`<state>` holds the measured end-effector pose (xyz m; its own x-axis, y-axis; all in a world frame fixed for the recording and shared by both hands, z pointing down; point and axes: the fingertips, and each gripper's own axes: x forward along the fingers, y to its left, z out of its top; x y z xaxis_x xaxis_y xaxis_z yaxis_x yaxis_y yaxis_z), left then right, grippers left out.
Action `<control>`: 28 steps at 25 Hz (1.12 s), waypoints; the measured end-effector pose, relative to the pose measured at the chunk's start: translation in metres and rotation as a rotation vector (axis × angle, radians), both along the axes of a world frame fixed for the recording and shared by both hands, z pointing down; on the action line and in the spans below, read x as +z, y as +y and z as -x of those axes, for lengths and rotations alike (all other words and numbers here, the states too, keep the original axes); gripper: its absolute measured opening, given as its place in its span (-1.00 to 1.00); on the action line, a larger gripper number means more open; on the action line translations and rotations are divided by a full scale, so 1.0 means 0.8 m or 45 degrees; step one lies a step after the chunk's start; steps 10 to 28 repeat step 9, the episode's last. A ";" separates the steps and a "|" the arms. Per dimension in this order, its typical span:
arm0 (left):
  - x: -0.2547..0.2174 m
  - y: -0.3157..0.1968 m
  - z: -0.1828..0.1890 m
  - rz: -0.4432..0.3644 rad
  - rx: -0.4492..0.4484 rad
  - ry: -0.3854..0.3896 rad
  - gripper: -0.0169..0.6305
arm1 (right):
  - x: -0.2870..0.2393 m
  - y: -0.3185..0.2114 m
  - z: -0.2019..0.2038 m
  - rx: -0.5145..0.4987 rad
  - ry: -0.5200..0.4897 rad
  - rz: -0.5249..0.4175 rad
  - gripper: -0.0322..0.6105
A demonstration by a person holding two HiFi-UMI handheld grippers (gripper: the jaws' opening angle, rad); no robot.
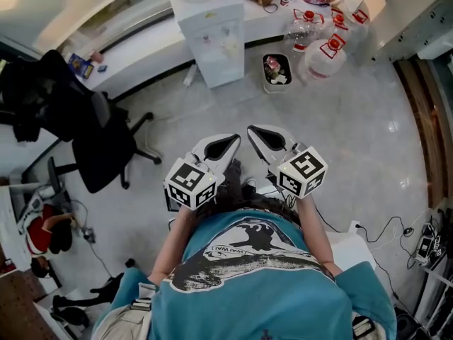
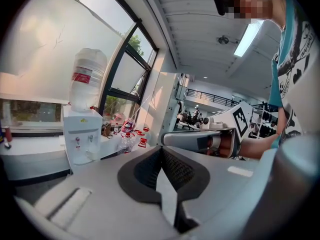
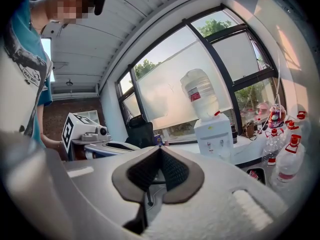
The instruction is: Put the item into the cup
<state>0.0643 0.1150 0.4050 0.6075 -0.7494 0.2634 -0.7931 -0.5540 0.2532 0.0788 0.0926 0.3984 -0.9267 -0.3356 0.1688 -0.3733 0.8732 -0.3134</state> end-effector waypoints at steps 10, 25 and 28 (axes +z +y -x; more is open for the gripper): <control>-0.003 0.028 -0.030 -0.016 0.073 -0.032 -0.91 | -0.015 0.020 -0.016 0.032 -0.035 -0.040 -0.90; -0.003 0.028 -0.030 -0.016 0.073 -0.032 -0.91 | -0.015 0.020 -0.016 0.032 -0.035 -0.040 -0.90; -0.003 0.028 -0.030 -0.016 0.073 -0.032 -0.91 | -0.015 0.020 -0.016 0.032 -0.035 -0.040 -0.90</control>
